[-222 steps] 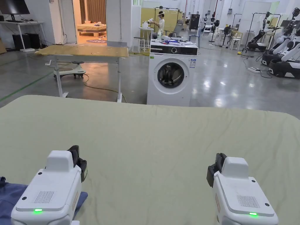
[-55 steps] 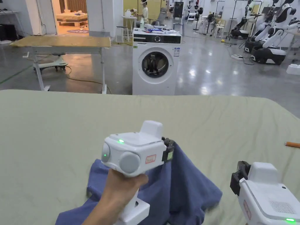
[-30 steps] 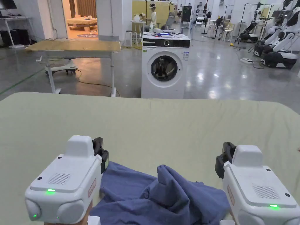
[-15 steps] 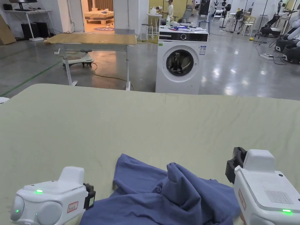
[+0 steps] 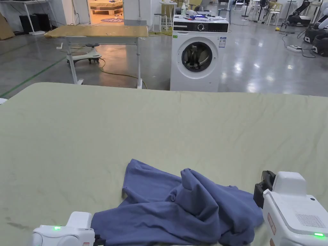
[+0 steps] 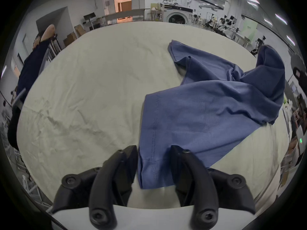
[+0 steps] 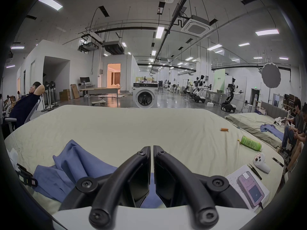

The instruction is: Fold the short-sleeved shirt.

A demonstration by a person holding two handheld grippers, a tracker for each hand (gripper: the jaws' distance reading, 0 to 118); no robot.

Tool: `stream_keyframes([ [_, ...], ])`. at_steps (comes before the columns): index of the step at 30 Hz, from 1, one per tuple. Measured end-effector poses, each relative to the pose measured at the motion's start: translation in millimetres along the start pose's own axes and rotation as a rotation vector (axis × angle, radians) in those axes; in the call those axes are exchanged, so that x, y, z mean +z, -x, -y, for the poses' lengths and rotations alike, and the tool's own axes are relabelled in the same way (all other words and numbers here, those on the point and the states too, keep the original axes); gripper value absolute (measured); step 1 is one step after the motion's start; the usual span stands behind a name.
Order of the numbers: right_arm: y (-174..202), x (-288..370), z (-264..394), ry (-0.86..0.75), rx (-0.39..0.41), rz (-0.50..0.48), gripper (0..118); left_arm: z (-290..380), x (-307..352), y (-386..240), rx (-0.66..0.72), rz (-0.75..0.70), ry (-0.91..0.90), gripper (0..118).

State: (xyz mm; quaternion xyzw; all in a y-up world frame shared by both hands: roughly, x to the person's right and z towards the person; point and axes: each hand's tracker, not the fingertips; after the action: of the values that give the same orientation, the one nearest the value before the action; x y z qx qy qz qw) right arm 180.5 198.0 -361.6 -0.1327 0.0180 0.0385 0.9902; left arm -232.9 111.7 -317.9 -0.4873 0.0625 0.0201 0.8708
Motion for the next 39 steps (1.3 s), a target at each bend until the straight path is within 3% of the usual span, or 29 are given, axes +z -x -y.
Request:
stream_keyframes([
  [3, -6, -4, 3, 0.018, -0.001, 0.005, 2, 2, 2, -11, -0.039, 0.062, -0.007, 0],
  [9, -34, -35, 4, 0.16, 0.002, -0.002, 6, 8, 12, -9, -0.068, 0.092, -0.042, 0],
  [14, -60, -86, 23, 0.443, -0.011, -0.073, 60, 8, 26, 1, -0.031, 0.107, -0.097, 0],
  [15, -61, -94, 30, 0.473, -0.006, -0.072, 63, 8, 27, 2, -0.026, 0.112, -0.099, 0],
  [18, -61, -117, 51, 0.59, 0.009, -0.109, 62, 8, 26, 6, -0.014, 0.113, -0.103, 0],
  [19, -60, -122, 56, 0.62, -0.002, -0.12, 57, 9, 26, 6, -0.015, 0.108, -0.102, 0],
  [22, -56, -130, 69, 0.639, -0.009, -0.154, 22, 11, 26, 6, -0.017, 0.108, -0.091, 0],
  [24, -50, -129, 72, 0.635, -0.009, -0.171, 18, 12, 26, 6, -0.017, 0.108, -0.091, 0],
  [25, -48, -128, 73, 0.629, -0.007, -0.173, 8, 13, 26, 6, -0.015, 0.109, -0.093, 0],
  [27, -43, -124, 70, 0.611, 0.034, -0.15, 7, 12, 27, 7, -0.01, 0.109, -0.1, 0],
  [34, -51, -90, 23, 0.443, 0.007, -0.145, 5, -15, 61, 17, 0.0, 0.114, -0.261, 0],
  [39, -56, -62, -29, 0.299, 0.053, -0.127, 5, -57, 101, 30, -0.043, 0.096, -0.395, 0],
])
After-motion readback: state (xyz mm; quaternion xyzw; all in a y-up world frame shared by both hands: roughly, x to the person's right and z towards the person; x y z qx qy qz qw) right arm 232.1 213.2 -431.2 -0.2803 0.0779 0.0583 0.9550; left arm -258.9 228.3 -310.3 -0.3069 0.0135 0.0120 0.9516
